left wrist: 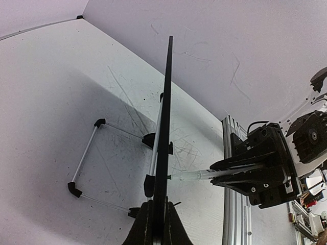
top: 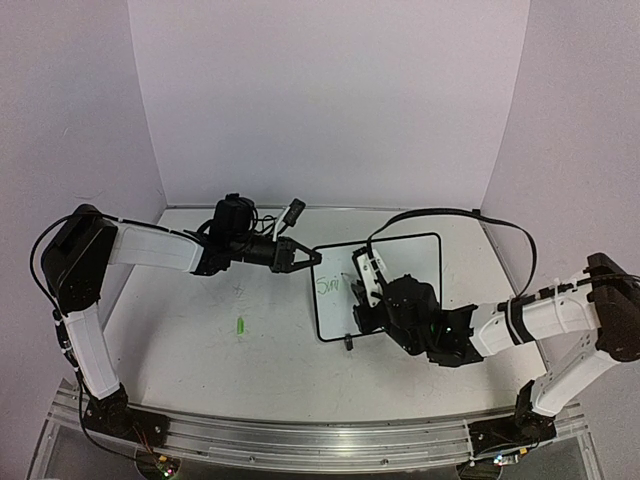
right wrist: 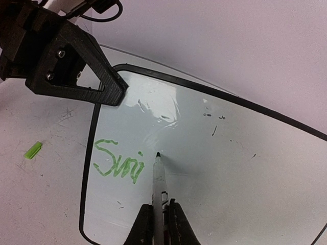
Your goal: Write a sentence on the whiteboard
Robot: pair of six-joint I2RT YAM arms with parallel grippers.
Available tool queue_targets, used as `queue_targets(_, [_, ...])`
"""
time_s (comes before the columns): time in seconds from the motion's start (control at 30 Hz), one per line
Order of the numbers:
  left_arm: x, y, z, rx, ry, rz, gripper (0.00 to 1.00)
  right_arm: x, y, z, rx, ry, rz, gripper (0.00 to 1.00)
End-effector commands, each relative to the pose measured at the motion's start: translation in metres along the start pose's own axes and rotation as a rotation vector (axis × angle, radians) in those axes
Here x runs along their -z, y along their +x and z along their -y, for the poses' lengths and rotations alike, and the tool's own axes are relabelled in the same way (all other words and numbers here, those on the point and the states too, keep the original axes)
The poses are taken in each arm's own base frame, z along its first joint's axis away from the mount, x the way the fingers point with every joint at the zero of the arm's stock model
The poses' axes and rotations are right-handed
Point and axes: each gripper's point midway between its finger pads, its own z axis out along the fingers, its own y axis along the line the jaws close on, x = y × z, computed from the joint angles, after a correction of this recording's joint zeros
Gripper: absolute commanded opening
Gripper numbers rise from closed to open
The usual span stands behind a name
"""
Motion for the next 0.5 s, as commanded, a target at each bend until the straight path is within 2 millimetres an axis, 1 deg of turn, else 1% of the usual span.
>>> queue_targets(0.0, [0.004,-0.004,0.017,-0.015,0.024,-0.003,0.00,-0.004,-0.018,0.002,-0.032,0.024,0.037,0.00])
queue_targets(0.23, [0.004,-0.003,0.017,-0.015,0.025,-0.005,0.00,-0.005,-0.012,0.003,-0.028,0.028,0.015,0.00])
queue_targets(0.47, [0.004,-0.004,0.016,-0.015,0.022,-0.004,0.00,-0.004,0.001,0.002,-0.028,0.022,-0.022,0.00])
